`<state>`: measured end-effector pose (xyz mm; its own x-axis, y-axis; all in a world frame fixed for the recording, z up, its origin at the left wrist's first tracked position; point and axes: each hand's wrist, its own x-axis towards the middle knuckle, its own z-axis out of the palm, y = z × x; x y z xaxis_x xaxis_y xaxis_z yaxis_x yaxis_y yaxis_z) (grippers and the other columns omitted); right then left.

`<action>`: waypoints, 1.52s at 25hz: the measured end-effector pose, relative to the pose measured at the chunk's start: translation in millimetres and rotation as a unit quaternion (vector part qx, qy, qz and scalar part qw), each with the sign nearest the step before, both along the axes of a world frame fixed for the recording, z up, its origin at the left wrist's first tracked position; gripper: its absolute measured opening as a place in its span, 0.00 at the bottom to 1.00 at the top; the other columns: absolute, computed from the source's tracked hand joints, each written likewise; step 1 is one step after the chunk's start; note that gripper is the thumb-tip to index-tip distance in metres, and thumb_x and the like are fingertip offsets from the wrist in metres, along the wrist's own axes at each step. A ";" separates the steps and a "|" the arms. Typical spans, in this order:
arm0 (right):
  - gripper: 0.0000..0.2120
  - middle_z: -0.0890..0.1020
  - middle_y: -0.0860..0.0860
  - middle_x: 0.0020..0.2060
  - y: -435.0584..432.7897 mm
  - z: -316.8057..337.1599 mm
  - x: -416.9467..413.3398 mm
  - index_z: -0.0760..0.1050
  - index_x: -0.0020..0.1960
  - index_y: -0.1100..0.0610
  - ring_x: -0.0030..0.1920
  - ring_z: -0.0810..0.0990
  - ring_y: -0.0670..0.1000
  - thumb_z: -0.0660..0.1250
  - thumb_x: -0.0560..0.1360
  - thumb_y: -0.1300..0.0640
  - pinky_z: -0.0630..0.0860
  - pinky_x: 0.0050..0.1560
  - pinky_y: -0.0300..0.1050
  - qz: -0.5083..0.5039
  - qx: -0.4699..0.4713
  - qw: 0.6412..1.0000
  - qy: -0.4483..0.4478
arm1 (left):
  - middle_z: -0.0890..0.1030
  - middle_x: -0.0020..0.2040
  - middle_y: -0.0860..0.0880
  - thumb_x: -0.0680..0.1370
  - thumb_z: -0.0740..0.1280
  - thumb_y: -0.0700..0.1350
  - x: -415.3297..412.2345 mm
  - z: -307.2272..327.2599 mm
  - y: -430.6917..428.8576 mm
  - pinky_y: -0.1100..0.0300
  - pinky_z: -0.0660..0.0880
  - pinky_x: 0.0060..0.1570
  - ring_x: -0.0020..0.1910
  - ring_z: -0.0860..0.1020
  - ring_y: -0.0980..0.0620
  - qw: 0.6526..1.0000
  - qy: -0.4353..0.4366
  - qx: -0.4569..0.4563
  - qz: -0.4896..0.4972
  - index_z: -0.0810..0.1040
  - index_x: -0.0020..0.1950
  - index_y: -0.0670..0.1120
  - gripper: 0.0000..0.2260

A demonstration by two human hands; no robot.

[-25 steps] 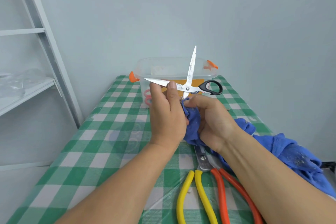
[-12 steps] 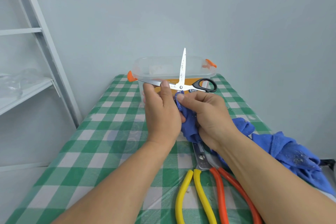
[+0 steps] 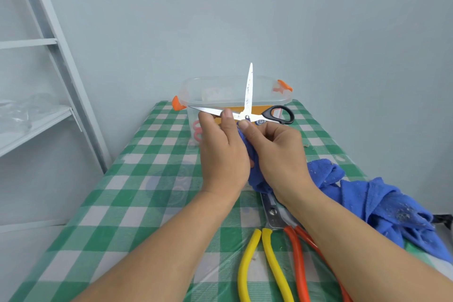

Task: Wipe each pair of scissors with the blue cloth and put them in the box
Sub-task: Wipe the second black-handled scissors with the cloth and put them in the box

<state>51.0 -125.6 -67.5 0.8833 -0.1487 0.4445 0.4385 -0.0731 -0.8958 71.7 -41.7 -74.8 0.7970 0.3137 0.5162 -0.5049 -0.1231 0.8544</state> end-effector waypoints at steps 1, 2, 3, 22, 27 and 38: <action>0.23 0.71 0.52 0.20 -0.1 -1.0 0.6 0.70 0.30 0.67 0.22 0.66 0.47 0.67 0.81 0.58 0.65 0.25 0.37 0.016 0.007 1.000 0.009 | 0.77 0.41 0.48 0.85 0.55 0.52 0.5 0.9 0.6 0.50 0.75 0.42 0.42 0.78 0.44 1.000 0.004 -0.007 -0.003 0.68 0.53 0.48 0.09; 0.22 0.71 0.55 0.21 -1.1 -1.8 1.3 0.70 0.33 0.70 0.23 0.67 0.49 0.66 0.81 0.59 0.66 0.26 0.38 0.045 0.029 0.998 0.027 | 0.78 0.41 0.47 0.84 0.55 0.56 2.5 0.9 1.5 0.45 0.77 0.43 0.42 0.79 0.39 1.000 0.008 -0.012 0.000 0.68 0.50 0.54 0.08; 0.19 0.72 0.57 0.23 -2.4 -2.4 2.7 0.71 0.36 0.71 0.24 0.68 0.51 0.66 0.81 0.60 0.67 0.26 0.39 0.080 0.061 0.994 0.050 | 0.78 0.41 0.45 0.82 0.55 0.59 4.4 1.2 2.2 0.39 0.77 0.42 0.41 0.79 0.35 1.000 0.017 -0.018 0.008 0.66 0.46 0.59 0.08; 0.19 0.70 0.44 0.23 -11.7 8.3 0.3 0.70 0.35 0.64 0.25 0.67 0.41 0.64 0.82 0.56 0.65 0.30 0.33 -0.049 0.046 0.998 -0.010 | 0.78 0.35 0.38 0.86 0.52 0.51 2.6 0.8 9.6 0.61 0.65 0.19 0.19 0.72 0.46 0.998 0.044 -0.035 -0.035 0.65 0.47 0.53 0.10; 0.13 0.76 0.56 0.30 -15.3 4.3 1.2 0.75 0.39 0.65 0.32 0.73 0.50 0.67 0.80 0.60 0.69 0.37 0.41 0.026 0.100 0.994 0.035 | 0.77 0.33 0.42 0.86 0.53 0.51 2.4 1.1 11.0 0.62 0.64 0.19 0.18 0.71 0.46 0.998 0.042 -0.046 -0.031 0.64 0.45 0.53 0.10; 0.11 0.75 0.59 0.30 -1.1 0.2 5.2 0.74 0.42 0.74 0.32 0.71 0.55 0.69 0.76 0.66 0.69 0.30 0.44 0.104 0.198 0.969 0.108 | 0.78 0.41 0.45 0.84 0.55 0.55 -3.4 -4.8 -1.7 0.35 0.75 0.34 0.33 0.77 0.36 1.000 0.008 0.004 -0.029 0.67 0.51 0.49 0.11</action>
